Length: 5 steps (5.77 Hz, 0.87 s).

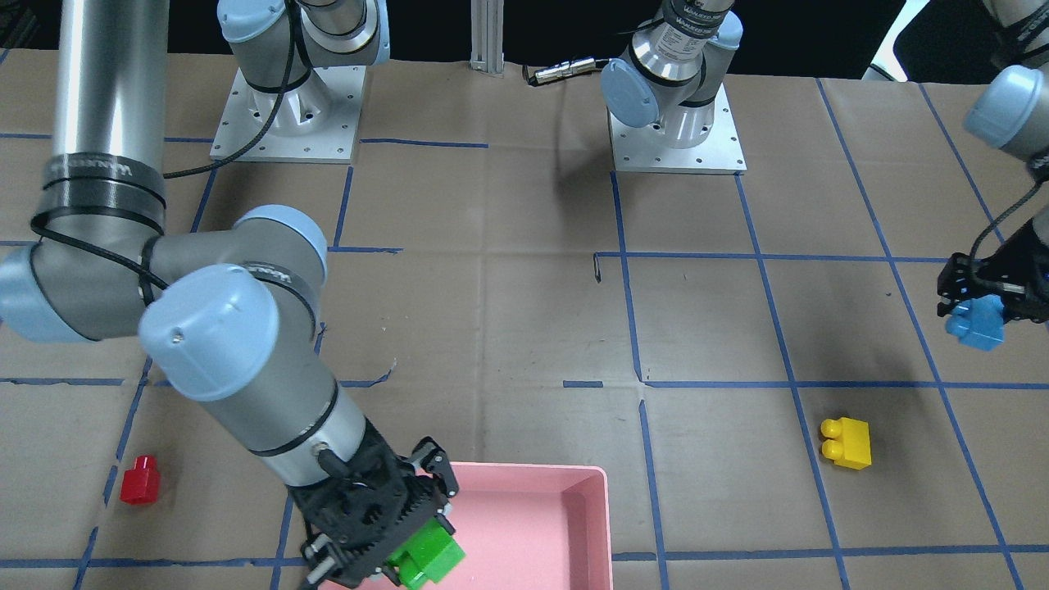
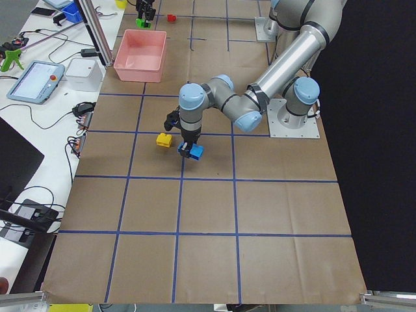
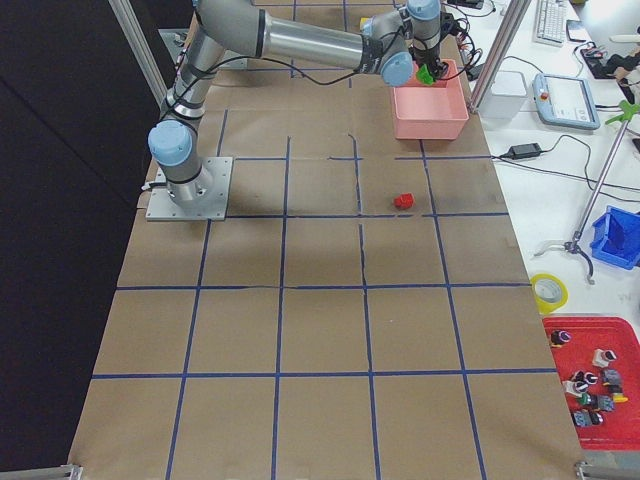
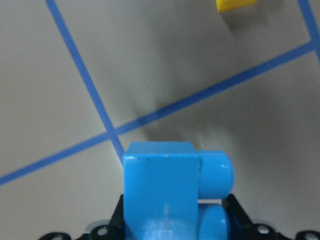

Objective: Put all blocks into box

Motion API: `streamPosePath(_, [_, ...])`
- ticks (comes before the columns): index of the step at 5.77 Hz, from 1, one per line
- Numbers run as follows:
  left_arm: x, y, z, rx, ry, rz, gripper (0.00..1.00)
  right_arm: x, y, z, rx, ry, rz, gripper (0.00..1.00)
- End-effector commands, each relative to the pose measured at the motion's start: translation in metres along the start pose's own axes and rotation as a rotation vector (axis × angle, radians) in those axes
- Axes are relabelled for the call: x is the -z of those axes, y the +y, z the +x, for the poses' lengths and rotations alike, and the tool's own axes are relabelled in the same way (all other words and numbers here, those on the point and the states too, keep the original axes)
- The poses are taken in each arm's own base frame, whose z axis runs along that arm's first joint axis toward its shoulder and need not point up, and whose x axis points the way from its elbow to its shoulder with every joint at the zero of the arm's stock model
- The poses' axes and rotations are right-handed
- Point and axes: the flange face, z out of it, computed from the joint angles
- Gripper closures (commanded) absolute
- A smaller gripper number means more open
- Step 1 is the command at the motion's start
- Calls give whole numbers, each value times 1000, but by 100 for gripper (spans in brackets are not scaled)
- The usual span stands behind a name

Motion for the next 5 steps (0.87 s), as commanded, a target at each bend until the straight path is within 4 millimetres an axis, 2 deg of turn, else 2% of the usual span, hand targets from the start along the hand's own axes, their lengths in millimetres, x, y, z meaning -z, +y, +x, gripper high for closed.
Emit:
streamPosePath(1, [79, -65, 19, 79, 20, -1, 84, -21, -17, -21, -21, -1, 3, 1])
streamPosePath(2, [92, -101, 55, 156, 24, 15, 84, -16, -14, -14, -22, 26, -11, 0])
streamPosePath(3, [94, -134, 97, 274, 59, 41, 84, -8, -13, -1, -29, 38, -18, 1])
streamPosePath(4, [91, -159, 127, 383, 115, 61, 84, 22, -1, 21, -80, 39, -67, 1])
streamPosePath(5, [101, -195, 155, 440, 118, 80, 84, 74, 31, 68, -145, 32, -160, 1])
